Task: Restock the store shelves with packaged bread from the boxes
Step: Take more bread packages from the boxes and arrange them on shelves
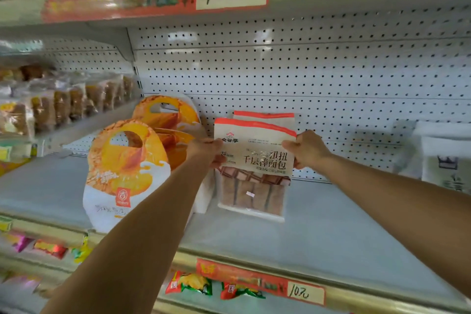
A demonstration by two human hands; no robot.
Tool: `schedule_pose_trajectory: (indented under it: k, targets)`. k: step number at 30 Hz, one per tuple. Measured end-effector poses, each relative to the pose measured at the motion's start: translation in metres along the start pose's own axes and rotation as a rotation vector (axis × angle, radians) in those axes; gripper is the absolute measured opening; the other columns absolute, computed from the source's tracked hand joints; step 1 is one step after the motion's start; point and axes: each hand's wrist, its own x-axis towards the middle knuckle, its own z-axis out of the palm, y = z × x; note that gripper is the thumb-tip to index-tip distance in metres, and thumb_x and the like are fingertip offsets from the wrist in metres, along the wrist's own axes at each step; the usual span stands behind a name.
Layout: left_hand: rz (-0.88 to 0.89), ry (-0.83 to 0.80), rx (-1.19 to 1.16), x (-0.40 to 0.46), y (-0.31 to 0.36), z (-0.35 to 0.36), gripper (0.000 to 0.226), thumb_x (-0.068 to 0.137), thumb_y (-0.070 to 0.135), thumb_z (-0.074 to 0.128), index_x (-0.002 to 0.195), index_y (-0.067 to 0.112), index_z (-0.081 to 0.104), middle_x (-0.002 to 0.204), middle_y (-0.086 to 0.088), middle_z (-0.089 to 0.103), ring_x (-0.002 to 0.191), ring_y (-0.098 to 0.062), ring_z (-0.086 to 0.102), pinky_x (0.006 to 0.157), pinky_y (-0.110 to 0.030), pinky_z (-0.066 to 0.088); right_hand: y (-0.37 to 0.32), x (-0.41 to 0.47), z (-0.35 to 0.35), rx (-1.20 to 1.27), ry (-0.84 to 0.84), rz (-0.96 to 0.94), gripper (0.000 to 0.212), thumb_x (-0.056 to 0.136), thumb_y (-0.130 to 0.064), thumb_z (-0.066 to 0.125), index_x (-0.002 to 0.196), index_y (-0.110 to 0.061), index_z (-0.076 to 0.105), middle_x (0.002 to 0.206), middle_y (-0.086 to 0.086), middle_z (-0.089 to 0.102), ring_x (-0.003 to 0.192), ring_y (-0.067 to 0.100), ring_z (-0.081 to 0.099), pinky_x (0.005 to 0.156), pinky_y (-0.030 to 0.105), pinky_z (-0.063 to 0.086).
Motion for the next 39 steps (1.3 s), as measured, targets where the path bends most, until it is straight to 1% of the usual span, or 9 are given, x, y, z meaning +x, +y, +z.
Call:
schedule_pose_trajectory:
  k: [5, 9, 16, 22, 25, 29, 33, 36, 39]
  targets:
    - [-0.002, 0.040, 0.025, 0.020, -0.008, 0.008, 0.013, 0.095, 0.020, 0.066, 0.098, 0.009, 0.061, 0.080, -0.008, 0.069, 0.057, -0.019, 0.068, 0.044, -0.027, 0.056, 0.011, 0.024, 0.011, 0.003, -0.029, -0.005, 0.034, 0.097, -0.028, 0.057, 0.089, 0.005, 0.065, 0.084, 0.020, 0.073, 0.069, 0.032, 0.073, 0.077, 0.048, 0.060]
    - [-0.043, 0.050, 0.024, 0.026, -0.022, 0.011, 0.008, 0.094, 0.018, 0.067, 0.090, 0.014, 0.061, 0.081, -0.008, 0.069, 0.057, -0.021, 0.067, 0.050, -0.031, 0.059, 0.016, 0.031, 0.018, -0.014, -0.065, -0.018, 0.027, 0.097, -0.024, 0.056, 0.089, 0.000, 0.063, 0.090, 0.016, 0.072, 0.069, 0.030, 0.071, 0.072, 0.043, 0.061]
    - [-0.060, 0.058, -0.001, 0.026, -0.022, 0.013, 0.010, 0.094, 0.019, 0.067, 0.101, 0.014, 0.063, 0.090, -0.009, 0.071, 0.064, -0.022, 0.071, 0.055, -0.033, 0.060, 0.020, 0.042, 0.019, -0.019, -0.059, -0.019, 0.029, 0.097, -0.024, 0.055, 0.085, 0.002, 0.062, 0.092, 0.015, 0.071, 0.064, 0.028, 0.068, 0.072, 0.041, 0.061]
    - [-0.079, 0.027, -0.017, 0.015, -0.019, 0.015, 0.018, 0.097, 0.022, 0.063, 0.113, 0.015, 0.060, 0.096, -0.007, 0.070, 0.067, -0.019, 0.068, 0.051, -0.033, 0.059, 0.022, 0.036, 0.019, 0.001, -0.082, 0.002, 0.025, 0.097, -0.026, 0.055, 0.109, -0.005, 0.064, 0.078, 0.004, 0.067, 0.063, 0.025, 0.064, 0.068, 0.039, 0.058]
    - [-0.077, 0.025, -0.028, 0.009, -0.018, 0.017, 0.016, 0.097, 0.020, 0.062, 0.113, 0.015, 0.060, 0.092, -0.006, 0.068, 0.069, -0.018, 0.066, 0.049, -0.031, 0.057, 0.020, 0.030, 0.018, 0.014, -0.130, 0.015, 0.025, 0.097, -0.024, 0.055, 0.117, -0.012, 0.061, 0.084, 0.003, 0.067, 0.068, 0.023, 0.064, 0.060, 0.031, 0.054]
    - [-0.052, 0.016, -0.025, -0.001, -0.023, 0.018, 0.016, 0.098, 0.016, 0.060, 0.113, 0.018, 0.056, 0.090, -0.002, 0.067, 0.076, -0.017, 0.068, 0.051, -0.027, 0.056, 0.022, 0.019, 0.017, 0.032, -0.110, 0.028, 0.023, 0.096, -0.024, 0.057, 0.112, -0.016, 0.042, 0.094, 0.003, 0.061, 0.079, 0.025, 0.064, 0.070, 0.038, 0.057]
    - [-0.051, 0.061, -0.026, -0.016, -0.028, 0.015, 0.023, 0.097, 0.013, 0.062, 0.116, 0.018, 0.051, 0.088, -0.004, 0.065, 0.085, -0.022, 0.065, 0.078, -0.038, 0.061, 0.035, 0.005, 0.023, 0.017, -0.012, -0.007, 0.040, 0.094, -0.031, 0.060, 0.115, -0.012, 0.032, 0.113, 0.005, 0.058, 0.097, 0.031, 0.065, 0.084, 0.052, 0.055]
    - [-0.081, 0.089, -0.092, -0.028, -0.033, 0.010, 0.037, 0.095, 0.014, 0.064, 0.129, 0.014, 0.051, 0.088, -0.005, 0.065, 0.081, -0.022, 0.065, 0.071, -0.034, 0.060, 0.041, -0.007, 0.031, -0.081, 0.020, -0.089, 0.033, 0.095, -0.038, 0.057, 0.107, -0.015, 0.036, 0.107, 0.001, 0.058, 0.088, 0.026, 0.064, 0.078, 0.045, 0.052]
    - [-0.091, 0.077, -0.188, -0.043, -0.044, 0.006, 0.031, 0.096, 0.014, 0.061, 0.126, 0.009, 0.056, 0.089, -0.008, 0.067, 0.080, -0.022, 0.066, 0.063, -0.032, 0.058, 0.041, -0.019, 0.042, -0.053, -0.016, -0.198, 0.023, 0.094, -0.036, 0.058, 0.098, -0.018, 0.045, 0.094, -0.003, 0.059, 0.081, 0.023, 0.060, 0.076, 0.040, 0.051]
